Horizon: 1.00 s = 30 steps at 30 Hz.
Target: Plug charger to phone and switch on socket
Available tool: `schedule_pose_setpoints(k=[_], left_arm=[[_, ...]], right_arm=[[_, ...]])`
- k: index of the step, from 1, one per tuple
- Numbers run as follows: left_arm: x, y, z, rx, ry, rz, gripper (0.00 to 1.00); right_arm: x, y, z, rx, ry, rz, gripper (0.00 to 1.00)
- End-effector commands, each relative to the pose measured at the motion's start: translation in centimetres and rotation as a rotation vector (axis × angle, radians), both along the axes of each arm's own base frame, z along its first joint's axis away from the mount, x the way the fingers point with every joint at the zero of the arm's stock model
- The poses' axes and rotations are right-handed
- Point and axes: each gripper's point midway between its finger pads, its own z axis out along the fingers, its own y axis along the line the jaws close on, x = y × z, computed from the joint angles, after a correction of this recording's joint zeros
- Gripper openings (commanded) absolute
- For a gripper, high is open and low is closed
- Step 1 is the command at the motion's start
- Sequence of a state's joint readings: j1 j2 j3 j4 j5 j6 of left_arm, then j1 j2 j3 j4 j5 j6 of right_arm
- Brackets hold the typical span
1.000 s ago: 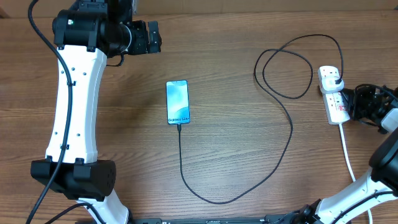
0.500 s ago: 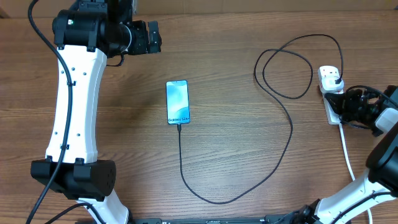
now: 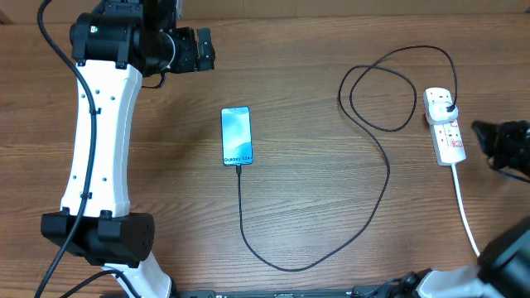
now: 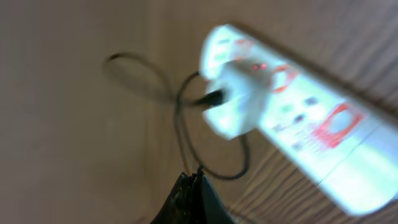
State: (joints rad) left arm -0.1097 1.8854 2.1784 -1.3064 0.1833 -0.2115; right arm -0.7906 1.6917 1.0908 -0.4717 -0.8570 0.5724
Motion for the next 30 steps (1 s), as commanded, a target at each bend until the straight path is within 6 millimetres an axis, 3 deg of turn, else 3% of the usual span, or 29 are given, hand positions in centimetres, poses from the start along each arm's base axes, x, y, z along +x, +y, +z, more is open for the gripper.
schedule_pose_setpoints(k=[1,6,10,15,16,17,18,19,20,25,30], left_arm=[[0.0,-0.3,-0.3,-0.009,0.011,-0.003,1.0],[0.0,-0.3,-0.3,-0.009,0.011,-0.003,1.0],[0.0,-0.3,-0.3,-0.009,0.011,-0.003,0.99],[0.0,-0.3,-0.3,-0.009,0.011,-0.003,1.0],[0.0,-0.3,-0.3,-0.009,0.011,-0.003,1.0],[0.0,-0.3,-0.3,-0.009,0.011,-0.003,1.0],[0.0,-0.3,-0.3,-0.009,0.011,-0.003,1.0],[0.0,-0.3,-0.3,-0.009,0.011,-0.003,1.0],[0.0,-0.3,-0.3,-0.009,0.011,-0.003,0.99],[0.0,-0.3,-0.3,-0.009,0.011,-0.003,1.0],[0.0,-0.3,-0.3,-0.009,0.011,-0.003,1.0]], right_arm=[[-0.6,2.6,5.6,-0.178,-0.129,0.117,0.04],[-2.7,9.2,10.9,-0.377,-0.249,0.325,0.05],[-4.9,14.2,13.4,-0.525,-0.297,0.455,0.11],[-8.4,19.5,15.6,-0.62,-0.348,0.566,0.27],[-9.3,20.4,16.0,-0.627,-0.356,0.583,0.35],[-10.0,20.9,16.1,-0.628,-0.361,0.594,0.45],[-10.7,21.5,16.3,-0.626,-0.365,0.605,0.64],[-11.5,21.9,16.4,-0.622,-0.365,0.613,0.75],[-12.1,22.2,16.3,-0.617,-0.356,0.616,1.0],[-15.1,23.1,14.9,-0.552,-0.268,0.639,1.0],[-15.6,23.1,14.3,-0.534,-0.23,0.643,1.0]])
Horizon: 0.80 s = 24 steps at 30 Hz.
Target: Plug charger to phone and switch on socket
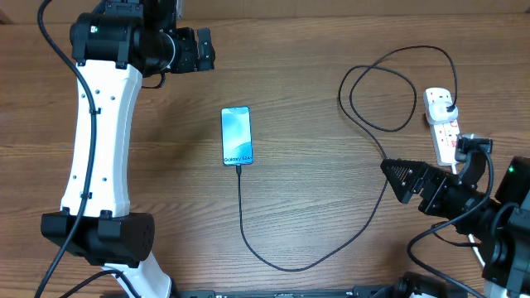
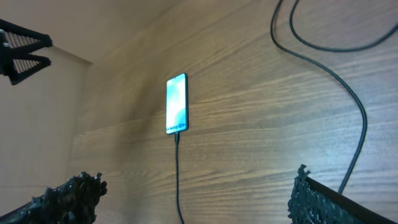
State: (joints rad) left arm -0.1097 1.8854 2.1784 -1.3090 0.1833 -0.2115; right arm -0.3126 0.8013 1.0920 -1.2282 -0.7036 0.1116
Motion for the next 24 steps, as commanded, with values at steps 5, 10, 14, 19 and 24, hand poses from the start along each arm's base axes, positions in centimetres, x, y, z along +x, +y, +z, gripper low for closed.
schedule_pose_setpoints(k=[5,10,14,19,24], left_arm=[[0.1,-0.3,-0.3,-0.009,0.009,-0.004,1.0],[0.1,-0.3,-0.3,-0.009,0.009,-0.003,1.0],[0.1,-0.3,-0.3,-0.009,0.009,-0.004,1.0],[0.1,-0.3,-0.3,-0.009,0.009,-0.004,1.0],[0.1,-0.3,-0.3,-0.009,0.009,-0.003,1.0]], right_arm=[[-0.1,-1.7,-1.3,-0.105,0.043,-0.065,1.0],[-0.5,-1.8,-1.7,-0.192,0.016,0.01,1.0],[0.2,-2.0,-1.5,-0.22,-0.034,0.02,1.0],[1.7,-1.5,0.2,-0.291,-0.268,0.041,1.0],[2.7,-0.4,1.5,-0.392,-0.529,0.053,1.0]])
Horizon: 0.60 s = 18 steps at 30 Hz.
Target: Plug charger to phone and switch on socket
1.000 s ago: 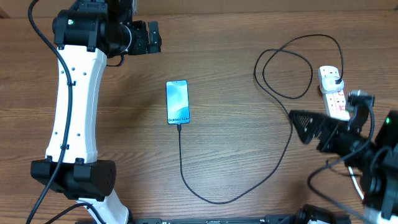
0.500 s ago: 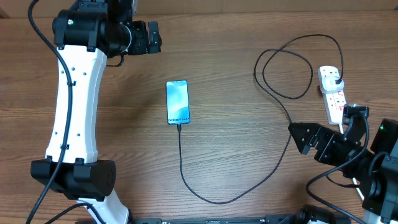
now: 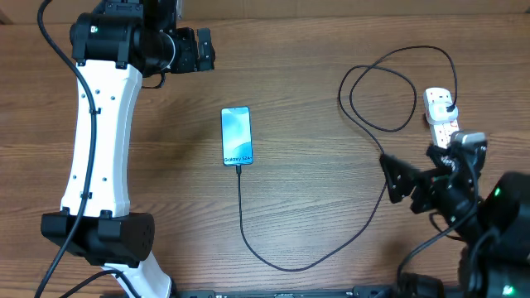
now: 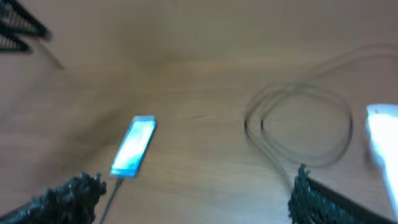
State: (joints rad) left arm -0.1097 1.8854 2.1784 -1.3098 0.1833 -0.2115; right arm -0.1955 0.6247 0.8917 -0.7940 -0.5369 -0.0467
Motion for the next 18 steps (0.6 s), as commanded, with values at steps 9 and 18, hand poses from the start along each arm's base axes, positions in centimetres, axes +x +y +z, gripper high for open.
schedule_pose_setpoints(k=[9,18], left_arm=[[0.1,-0.3,-0.3,-0.009,0.008,-0.003,1.0],[0.1,-0.3,-0.3,-0.009,0.008,-0.003,1.0]], right_arm=[[0.6,0.7,-3.6,-0.092,-0.296,-0.008,1.0],[0.0,0.8,-7.7,-0.105,-0.378,-0.026,1.0]])
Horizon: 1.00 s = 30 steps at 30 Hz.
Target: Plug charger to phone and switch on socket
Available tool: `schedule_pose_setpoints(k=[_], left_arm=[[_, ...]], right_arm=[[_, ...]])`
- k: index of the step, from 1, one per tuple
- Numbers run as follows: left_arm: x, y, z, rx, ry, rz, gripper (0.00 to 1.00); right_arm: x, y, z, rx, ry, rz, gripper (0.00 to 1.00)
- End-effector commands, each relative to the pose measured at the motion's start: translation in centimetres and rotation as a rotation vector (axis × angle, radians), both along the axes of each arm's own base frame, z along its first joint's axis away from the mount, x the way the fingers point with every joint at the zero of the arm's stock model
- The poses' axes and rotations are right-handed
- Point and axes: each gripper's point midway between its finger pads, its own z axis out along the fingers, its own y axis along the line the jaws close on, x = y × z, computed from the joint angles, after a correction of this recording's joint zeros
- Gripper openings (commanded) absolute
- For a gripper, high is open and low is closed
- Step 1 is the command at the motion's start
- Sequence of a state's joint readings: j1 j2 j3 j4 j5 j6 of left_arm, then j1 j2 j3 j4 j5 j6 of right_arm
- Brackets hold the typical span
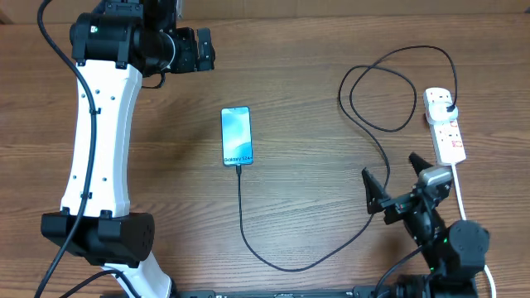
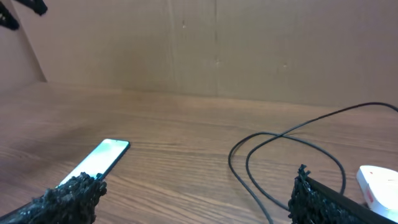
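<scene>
The phone (image 1: 236, 136) lies flat mid-table with its screen lit; it also shows in the right wrist view, phone (image 2: 96, 160). A black charger cable (image 1: 281, 266) is plugged into its near end and loops round to the white charger plug (image 1: 441, 103) seated in the white power strip (image 1: 447, 132). My right gripper (image 1: 393, 186) hovers near the front right, open and holding nothing, its fingers (image 2: 68, 199) spread wide. The left gripper (image 1: 199, 50) is raised at the far left, well away from the phone, with its two tips apart.
The cable's big loop (image 2: 249, 155) lies on the wood between the phone and the strip (image 2: 379, 183). The strip's white lead (image 1: 464, 219) runs toward the front right edge. The left arm's white column (image 1: 99, 141) stands left of the phone. A brown wall (image 2: 217, 50) closes the back.
My right gripper has drawn back from beside the strip toward the front edge and now looks level across the table. It is still open. Phone, cable and left arm have not moved.
First my right gripper was shut, close up against the strip and charger plug at the right. Then it stood open, off the strip, facing the phone. Later it was turned toward the cable loop, and now sits low near the front edge.
</scene>
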State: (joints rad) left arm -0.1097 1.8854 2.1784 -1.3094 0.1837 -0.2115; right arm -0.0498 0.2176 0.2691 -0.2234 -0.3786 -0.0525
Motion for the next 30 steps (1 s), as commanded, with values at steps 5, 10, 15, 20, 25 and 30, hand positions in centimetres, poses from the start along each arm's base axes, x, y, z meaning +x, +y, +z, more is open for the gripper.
schedule_pose_setpoints(k=[5,10,15,20,25,30], left_arm=[[0.1,-0.3,-0.3,-0.009,0.008,-0.004,1.0],[0.1,-0.3,-0.3,-0.009,0.008,-0.003,0.99],[0.1,-0.3,-0.3,-0.009,0.008,-0.003,1.0],[0.1,-0.3,-0.3,-0.009,0.008,-0.003,1.0],[0.1,-0.3,-0.3,-0.009,0.008,-0.003,1.0],[0.1,-0.3,-0.3,-0.009,0.008,-0.003,1.0]], right_arm=[[-0.4,0.1,-1.2,-0.01,-0.062,-0.026,1.0],[-0.3,0.1,-2.6,-0.01,-0.067,-0.026,1.0],[-0.1,0.1,-4.0,-0.01,-0.061,-0.026,1.0],[-0.2,0.2,-5.0,-0.011,-0.03,-0.021,1.0],[-0.4,0.3,-4.5,-0.008,-0.057,-0.012,1.0],[-0.6,1.0,-4.3,-0.005,-0.064,0.031,1.0]])
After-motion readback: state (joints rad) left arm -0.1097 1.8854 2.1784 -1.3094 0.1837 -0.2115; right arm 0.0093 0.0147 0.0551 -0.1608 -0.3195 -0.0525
